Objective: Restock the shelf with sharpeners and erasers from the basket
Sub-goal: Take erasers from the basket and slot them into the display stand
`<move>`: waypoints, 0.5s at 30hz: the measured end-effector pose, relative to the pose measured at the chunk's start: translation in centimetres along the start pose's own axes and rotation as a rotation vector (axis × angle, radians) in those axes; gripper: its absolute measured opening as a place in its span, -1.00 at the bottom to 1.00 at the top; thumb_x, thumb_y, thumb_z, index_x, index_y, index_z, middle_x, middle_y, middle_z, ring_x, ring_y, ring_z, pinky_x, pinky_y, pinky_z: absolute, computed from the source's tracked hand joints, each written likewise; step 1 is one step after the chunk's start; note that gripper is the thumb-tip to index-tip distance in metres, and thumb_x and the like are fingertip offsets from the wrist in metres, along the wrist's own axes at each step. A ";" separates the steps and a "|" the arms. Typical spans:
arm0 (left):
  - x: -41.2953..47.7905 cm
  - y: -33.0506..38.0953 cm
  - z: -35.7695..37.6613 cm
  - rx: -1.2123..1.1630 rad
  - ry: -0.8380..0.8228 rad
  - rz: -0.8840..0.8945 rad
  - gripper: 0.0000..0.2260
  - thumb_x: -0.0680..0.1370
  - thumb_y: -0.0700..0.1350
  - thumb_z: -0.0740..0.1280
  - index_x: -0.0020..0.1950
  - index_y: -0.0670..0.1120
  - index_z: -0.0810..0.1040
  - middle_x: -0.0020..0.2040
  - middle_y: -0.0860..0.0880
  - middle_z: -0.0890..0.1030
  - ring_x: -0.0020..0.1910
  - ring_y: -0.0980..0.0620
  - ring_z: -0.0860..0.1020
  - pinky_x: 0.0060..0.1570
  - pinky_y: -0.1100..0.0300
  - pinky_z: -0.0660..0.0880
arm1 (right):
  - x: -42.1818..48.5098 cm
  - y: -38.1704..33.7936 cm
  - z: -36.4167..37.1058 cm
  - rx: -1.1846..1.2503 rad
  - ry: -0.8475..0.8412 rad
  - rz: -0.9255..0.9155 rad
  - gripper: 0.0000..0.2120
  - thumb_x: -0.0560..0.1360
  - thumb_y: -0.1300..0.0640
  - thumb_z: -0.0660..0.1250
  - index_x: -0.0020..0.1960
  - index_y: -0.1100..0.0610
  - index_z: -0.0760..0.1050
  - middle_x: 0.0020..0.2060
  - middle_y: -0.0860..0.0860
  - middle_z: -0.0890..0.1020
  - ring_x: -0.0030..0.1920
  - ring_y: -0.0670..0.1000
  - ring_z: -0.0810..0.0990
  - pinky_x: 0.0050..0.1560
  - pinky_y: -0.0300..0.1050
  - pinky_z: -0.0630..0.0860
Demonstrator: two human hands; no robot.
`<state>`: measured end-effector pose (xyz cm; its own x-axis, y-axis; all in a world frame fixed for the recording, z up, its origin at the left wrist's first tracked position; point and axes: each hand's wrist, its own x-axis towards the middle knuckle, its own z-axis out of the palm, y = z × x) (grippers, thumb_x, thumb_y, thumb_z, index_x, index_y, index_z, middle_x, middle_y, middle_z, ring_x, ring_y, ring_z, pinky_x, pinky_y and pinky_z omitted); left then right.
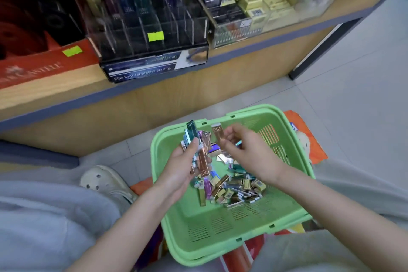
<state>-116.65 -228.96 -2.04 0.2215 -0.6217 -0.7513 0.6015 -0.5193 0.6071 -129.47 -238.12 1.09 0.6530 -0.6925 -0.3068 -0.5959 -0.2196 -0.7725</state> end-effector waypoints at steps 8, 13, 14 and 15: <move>-4.5 4.6 -2.9 0.087 -0.038 0.230 -0.76 0.63 -0.06 0.16 0.20 -0.15 0.46 0.00 -0.14 0.57 -0.36 0.15 0.60 -0.35 0.24 0.55 | 0.8 -7.1 -2.5 0.080 0.119 -0.172 -0.65 0.48 0.20 0.38 -0.05 -0.11 0.23 -0.23 -0.10 0.49 -0.26 -0.06 0.61 -0.25 -0.26 0.50; -6.6 8.5 -5.8 0.174 -0.006 0.458 -0.79 0.63 -0.07 0.14 0.16 -0.11 0.47 -0.04 -0.18 0.58 -0.34 0.13 0.57 -0.39 0.26 0.51 | 3.5 -13.3 -2.4 0.149 0.283 -0.334 -0.77 0.53 0.15 0.32 -0.05 -0.09 0.29 -0.14 -0.01 0.63 -0.19 -0.03 0.67 -0.07 0.09 0.60; -7.0 9.2 -6.3 0.185 0.003 0.496 -0.80 0.63 -0.07 0.14 0.16 -0.10 0.47 -0.05 -0.15 0.59 -0.34 0.14 0.58 -0.39 0.25 0.51 | 4.4 -14.5 -2.3 0.163 0.307 -0.355 -0.82 0.54 0.14 0.31 -0.07 -0.07 0.32 -0.16 0.01 0.65 -0.18 -0.01 0.66 -0.07 0.12 0.59; -7.2 9.9 -6.7 0.193 0.014 0.528 -0.81 0.63 -0.07 0.14 0.16 -0.08 0.46 -0.05 -0.12 0.60 -0.33 0.14 0.58 -0.38 0.24 0.51 | 5.4 -15.7 -2.1 0.172 0.331 -0.372 -0.85 0.55 0.13 0.29 -0.09 -0.05 0.33 -0.18 0.05 0.66 -0.17 0.02 0.66 -0.06 0.14 0.58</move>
<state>-107.10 -225.69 7.65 0.4658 -0.8190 -0.3352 0.2553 -0.2383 0.9370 -117.59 -239.85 12.75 0.6063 -0.7755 0.1758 -0.2487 -0.3949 -0.8844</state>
